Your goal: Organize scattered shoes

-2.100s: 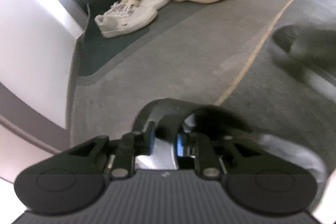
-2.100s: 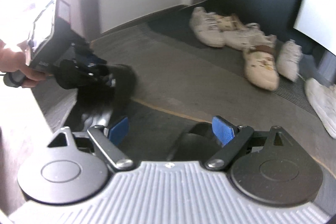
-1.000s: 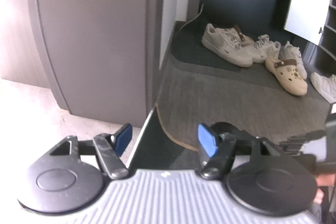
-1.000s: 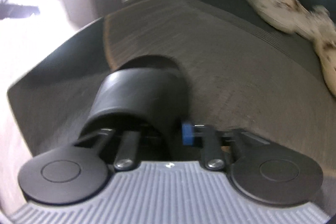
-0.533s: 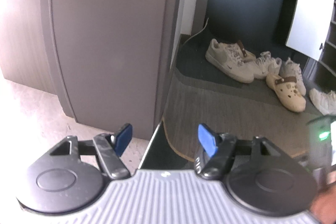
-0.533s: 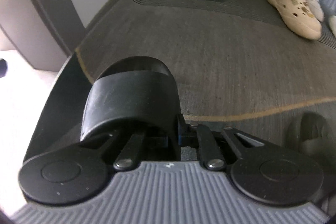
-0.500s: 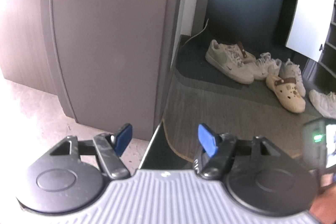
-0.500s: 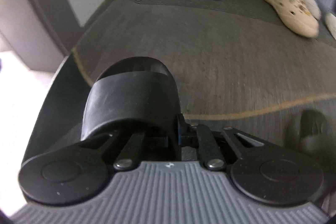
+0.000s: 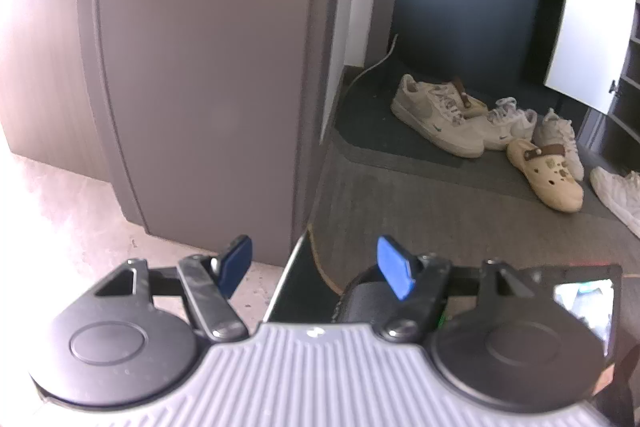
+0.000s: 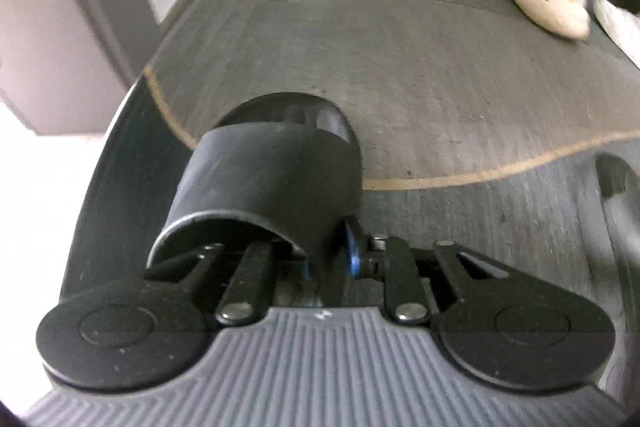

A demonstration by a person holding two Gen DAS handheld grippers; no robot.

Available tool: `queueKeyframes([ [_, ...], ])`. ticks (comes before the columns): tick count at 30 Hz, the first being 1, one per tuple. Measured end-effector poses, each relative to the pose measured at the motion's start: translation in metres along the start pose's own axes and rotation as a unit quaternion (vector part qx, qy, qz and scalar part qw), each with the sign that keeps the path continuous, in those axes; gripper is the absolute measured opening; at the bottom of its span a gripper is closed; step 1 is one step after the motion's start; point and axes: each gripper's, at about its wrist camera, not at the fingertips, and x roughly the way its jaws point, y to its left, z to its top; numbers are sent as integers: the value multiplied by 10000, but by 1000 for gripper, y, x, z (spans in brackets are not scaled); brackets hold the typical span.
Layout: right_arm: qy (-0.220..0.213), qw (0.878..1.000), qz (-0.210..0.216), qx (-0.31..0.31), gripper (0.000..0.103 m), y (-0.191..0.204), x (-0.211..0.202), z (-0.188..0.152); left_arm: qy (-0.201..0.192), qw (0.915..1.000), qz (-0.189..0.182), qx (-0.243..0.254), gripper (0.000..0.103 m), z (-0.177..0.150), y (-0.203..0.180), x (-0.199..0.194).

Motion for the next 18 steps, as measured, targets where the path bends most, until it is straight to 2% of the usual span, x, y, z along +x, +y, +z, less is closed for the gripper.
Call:
queueKeyframes([
  [4, -32, 9975, 703, -16, 79, -14, -11, 3, -38, 9999, -102, 81, 73, 1, -13, 1],
  [8, -105, 9934, 1095, -315, 79, -28, -32, 0, -24, 9995, -267, 159, 74, 1, -34, 5],
  [10, -249, 9873, 1476, -525, 79, -52, -54, -1, -7, 9992, -336, 226, 75, 0, -42, 6],
  [12, -341, 9835, 1602, -762, 79, -71, -70, -4, -21, 9982, -421, 432, 76, -2, -57, 7],
  [14, -555, 9756, 1769, -1177, 79, -107, -95, -8, -28, 9972, -500, 559, 77, -3, -68, 7],
  [16, -930, 9626, 1755, -1840, 79, -157, -126, -19, -26, 9963, -526, 677, 78, -5, -76, 7],
  [18, -1090, 9605, 1518, -2062, 79, -191, -140, -28, 5, 9948, -581, 832, 78, -8, -87, 8],
])
